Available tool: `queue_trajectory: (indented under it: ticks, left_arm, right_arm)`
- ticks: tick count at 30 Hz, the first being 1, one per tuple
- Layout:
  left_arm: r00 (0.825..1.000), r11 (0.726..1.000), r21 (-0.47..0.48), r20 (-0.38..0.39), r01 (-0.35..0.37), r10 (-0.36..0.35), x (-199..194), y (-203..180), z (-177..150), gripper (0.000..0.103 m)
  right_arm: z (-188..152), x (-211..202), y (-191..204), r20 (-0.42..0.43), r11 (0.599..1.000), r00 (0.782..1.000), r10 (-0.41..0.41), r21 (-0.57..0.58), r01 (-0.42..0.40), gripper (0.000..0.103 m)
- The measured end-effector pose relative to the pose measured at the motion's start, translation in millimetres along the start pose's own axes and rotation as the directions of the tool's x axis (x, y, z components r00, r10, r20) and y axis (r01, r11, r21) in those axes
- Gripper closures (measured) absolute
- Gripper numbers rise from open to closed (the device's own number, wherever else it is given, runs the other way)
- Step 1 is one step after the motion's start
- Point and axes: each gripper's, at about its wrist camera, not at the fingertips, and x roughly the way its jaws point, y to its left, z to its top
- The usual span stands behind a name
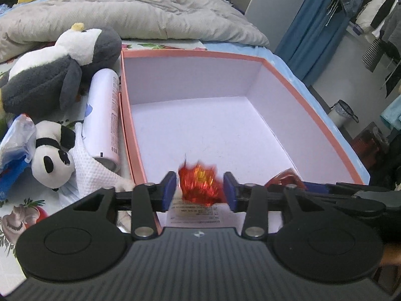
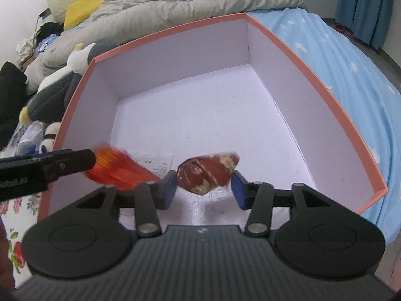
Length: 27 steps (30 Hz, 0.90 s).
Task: Organize soft objects
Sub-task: 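Open both tools to drop the candies into the box and withdraw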
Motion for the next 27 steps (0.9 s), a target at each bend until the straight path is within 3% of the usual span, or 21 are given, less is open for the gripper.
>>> queue_trajectory:
  ticks: [3,11,27]
  left_arm:
    - [1.0,1.0,0.006,0.016,-0.008,0.007,-8.4,-3.3,0.2,0.044]
    - [0.995,0.999,0.034,0.095,-0.015,0.012,-51.1,-9.8,3.7,0.043]
    - [0.964,0.999,0.044,0.266,-0.031,0.018,-167.5,-0.1,-13.7,0.043]
  right_arm:
    - [2.4,-8.0,-0.6,0.015,1.0,1.0,0.005,0.009,-0.005,0.05]
    - [6.6,-48.7,7.3,0.107,1.0,0.994,0.014,0.006,-0.015,0.05]
    - [-10.4,-136.1,57.7,0.273,0.998,0.96,0.061,-0.048,-0.05,0.05]
